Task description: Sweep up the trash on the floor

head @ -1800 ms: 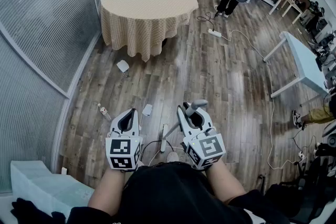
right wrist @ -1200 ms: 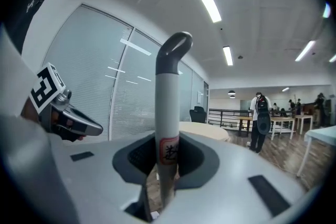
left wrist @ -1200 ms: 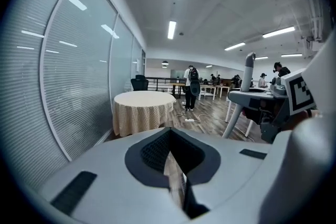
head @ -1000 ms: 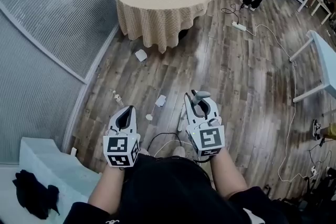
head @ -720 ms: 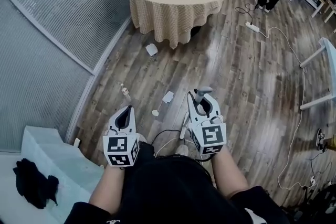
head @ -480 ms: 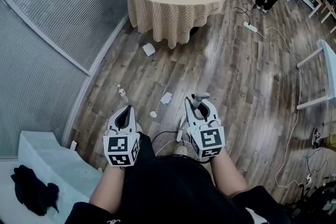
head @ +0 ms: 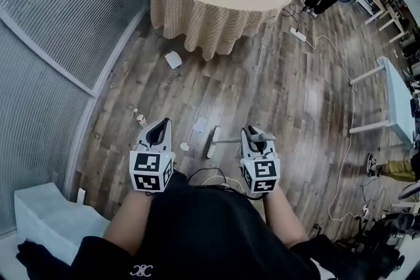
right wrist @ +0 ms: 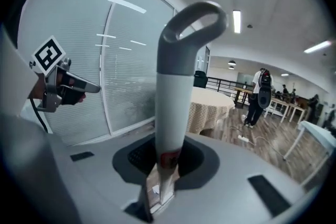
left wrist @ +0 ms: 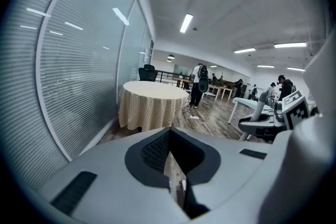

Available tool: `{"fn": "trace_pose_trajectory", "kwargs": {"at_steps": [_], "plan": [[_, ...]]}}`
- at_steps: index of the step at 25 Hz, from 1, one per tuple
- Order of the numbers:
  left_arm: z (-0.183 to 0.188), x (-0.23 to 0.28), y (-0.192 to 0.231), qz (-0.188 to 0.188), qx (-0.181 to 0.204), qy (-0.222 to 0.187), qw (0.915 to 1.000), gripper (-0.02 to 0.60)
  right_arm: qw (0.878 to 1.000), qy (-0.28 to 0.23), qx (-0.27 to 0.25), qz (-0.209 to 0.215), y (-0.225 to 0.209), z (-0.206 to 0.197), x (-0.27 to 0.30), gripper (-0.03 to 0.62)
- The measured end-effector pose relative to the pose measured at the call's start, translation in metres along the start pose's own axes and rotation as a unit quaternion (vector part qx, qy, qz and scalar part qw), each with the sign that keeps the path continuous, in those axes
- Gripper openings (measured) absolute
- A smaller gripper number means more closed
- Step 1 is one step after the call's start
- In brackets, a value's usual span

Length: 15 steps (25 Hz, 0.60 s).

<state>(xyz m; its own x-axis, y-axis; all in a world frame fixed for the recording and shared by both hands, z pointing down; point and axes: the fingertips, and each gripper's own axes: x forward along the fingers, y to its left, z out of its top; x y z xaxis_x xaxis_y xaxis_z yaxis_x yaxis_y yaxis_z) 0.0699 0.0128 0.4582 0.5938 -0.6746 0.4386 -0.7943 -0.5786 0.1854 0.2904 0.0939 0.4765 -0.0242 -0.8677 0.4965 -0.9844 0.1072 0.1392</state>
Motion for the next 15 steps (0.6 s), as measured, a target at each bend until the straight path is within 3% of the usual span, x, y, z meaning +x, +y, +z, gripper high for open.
{"fn": "trace_pose_trajectory", "kwargs": {"at_steps": [8, 15], "plan": [[0.012, 0.023, 0.072, -0.046, 0.017, 0.014, 0.9987, -0.003, 0.997, 0.054, -0.020, -0.053, 0.019, 0.009, 0.063, 0.080], [0.008, 0.026, 0.102, -0.035, 0.007, 0.019, 0.9992, -0.003, 0.993, 0.089, -0.057, -0.062, 0.029, 0.014, 0.106, 0.080]]}}
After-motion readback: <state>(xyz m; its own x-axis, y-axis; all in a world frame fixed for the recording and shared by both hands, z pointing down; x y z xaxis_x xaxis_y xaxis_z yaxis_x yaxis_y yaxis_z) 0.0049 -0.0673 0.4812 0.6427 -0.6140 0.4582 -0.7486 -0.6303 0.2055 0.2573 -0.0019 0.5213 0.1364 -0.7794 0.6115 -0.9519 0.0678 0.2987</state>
